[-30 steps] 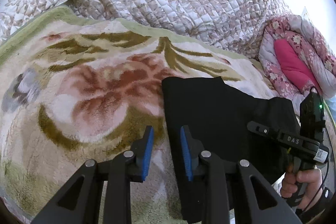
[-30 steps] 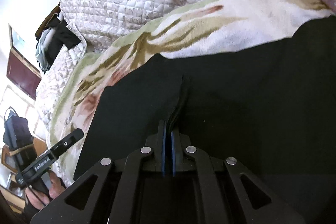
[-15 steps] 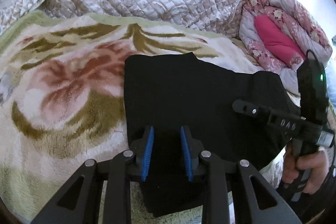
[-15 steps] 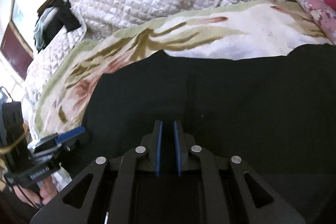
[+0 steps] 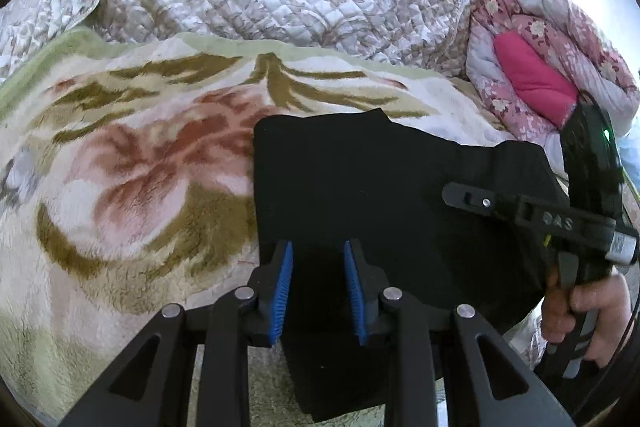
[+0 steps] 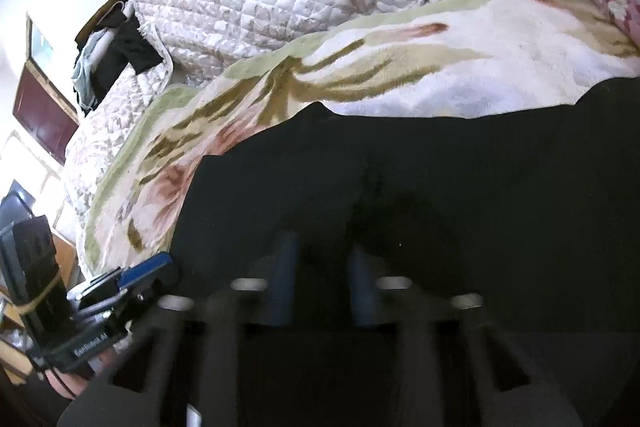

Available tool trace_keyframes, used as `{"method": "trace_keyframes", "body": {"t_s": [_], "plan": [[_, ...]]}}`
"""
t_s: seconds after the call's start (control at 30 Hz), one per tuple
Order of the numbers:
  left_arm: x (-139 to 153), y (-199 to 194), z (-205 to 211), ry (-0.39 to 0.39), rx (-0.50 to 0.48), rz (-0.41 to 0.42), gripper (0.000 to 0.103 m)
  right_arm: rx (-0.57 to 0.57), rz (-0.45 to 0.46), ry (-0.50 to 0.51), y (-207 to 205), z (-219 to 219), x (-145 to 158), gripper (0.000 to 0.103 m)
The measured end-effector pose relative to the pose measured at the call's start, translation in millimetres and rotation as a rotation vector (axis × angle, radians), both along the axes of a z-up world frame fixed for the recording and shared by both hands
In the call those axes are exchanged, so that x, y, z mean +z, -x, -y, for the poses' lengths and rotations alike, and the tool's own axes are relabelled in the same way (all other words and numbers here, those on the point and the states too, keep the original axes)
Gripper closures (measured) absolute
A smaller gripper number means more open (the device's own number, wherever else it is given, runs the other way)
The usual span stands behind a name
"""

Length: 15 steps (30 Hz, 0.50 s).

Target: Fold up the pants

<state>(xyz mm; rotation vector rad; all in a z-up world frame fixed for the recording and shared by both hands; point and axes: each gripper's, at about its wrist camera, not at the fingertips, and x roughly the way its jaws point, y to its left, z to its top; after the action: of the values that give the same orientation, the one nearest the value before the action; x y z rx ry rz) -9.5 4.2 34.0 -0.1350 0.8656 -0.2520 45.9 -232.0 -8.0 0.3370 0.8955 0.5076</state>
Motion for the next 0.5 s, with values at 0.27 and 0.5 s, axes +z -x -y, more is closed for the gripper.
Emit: {"method": "trace_keyframes", "body": {"t_s": [0.27, 0.5], "plan": [[1.8, 3.1, 1.0, 0.011, -0.018, -0.003, 0.074, -0.047, 0.014, 0.024, 6.8, 8.8, 0.3, 0.098], [4.6, 7.0, 1.6, 0.009, -0.013, -0.004, 0.074, -0.062, 0.042, 0.107, 12.0, 9.9, 5.9, 0.095]]}}
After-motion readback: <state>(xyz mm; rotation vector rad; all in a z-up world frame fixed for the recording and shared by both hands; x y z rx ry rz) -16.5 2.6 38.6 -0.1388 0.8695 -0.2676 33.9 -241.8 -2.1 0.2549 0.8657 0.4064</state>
